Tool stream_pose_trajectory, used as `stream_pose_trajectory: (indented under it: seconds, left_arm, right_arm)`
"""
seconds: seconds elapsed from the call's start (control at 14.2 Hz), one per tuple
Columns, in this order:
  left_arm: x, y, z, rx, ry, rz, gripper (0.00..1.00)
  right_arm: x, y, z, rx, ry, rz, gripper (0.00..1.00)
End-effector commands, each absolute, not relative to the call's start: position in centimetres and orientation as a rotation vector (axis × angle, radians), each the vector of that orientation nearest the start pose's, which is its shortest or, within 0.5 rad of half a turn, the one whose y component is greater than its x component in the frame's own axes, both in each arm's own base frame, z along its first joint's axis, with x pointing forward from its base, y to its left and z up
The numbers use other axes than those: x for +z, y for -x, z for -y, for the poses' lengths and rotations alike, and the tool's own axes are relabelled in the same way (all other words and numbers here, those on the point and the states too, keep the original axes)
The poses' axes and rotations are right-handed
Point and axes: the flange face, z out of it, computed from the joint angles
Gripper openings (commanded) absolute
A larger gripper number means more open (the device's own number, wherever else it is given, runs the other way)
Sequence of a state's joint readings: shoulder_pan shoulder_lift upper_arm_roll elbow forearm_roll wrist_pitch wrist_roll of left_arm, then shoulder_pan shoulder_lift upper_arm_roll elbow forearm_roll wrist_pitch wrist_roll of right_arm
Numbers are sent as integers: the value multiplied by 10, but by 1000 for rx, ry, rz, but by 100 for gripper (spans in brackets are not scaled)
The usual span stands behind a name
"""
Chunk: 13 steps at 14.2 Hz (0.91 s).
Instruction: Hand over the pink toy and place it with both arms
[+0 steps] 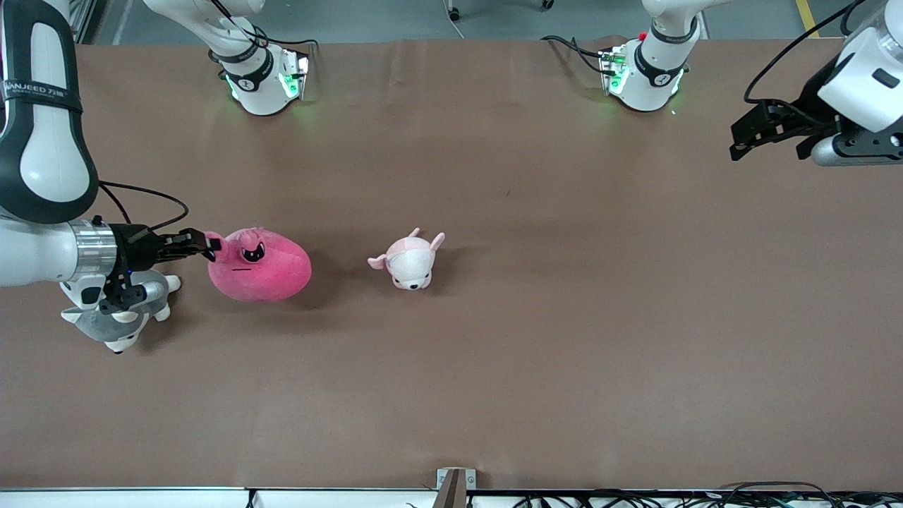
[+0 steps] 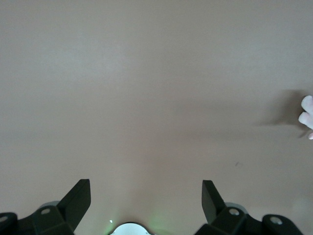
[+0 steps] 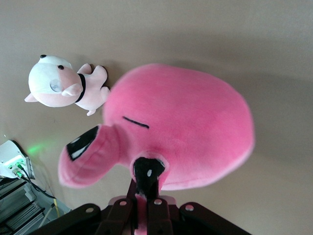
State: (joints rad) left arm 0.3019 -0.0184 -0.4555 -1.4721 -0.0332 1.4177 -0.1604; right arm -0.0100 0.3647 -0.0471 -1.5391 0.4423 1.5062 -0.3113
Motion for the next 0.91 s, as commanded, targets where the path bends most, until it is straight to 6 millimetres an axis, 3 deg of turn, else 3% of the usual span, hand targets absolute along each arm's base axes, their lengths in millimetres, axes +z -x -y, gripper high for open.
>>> stream_pose_trajectory:
  seconds: [0.0, 0.14, 0.42, 0.7, 0.84]
  left_arm:
    - [666, -522, 67, 62, 3149, -58, 100]
    - [669, -526, 47, 49, 3160, -73, 100]
    - [671, -530, 45, 26, 3159, -81, 100]
    - [669, -537, 35, 4, 3166, -40, 100]
    - [666, -541, 26, 3, 3169, -5, 100]
  right_arm:
    - [432, -627, -10, 406, 2601, 260, 1]
    - [429, -626, -7, 416, 2597, 251, 1]
    - [415, -629, -7, 435, 2584, 240, 1]
    - [386, -633, 12, 473, 2560, 179, 1]
    - [374, -635, 11, 494, 2553, 176, 1]
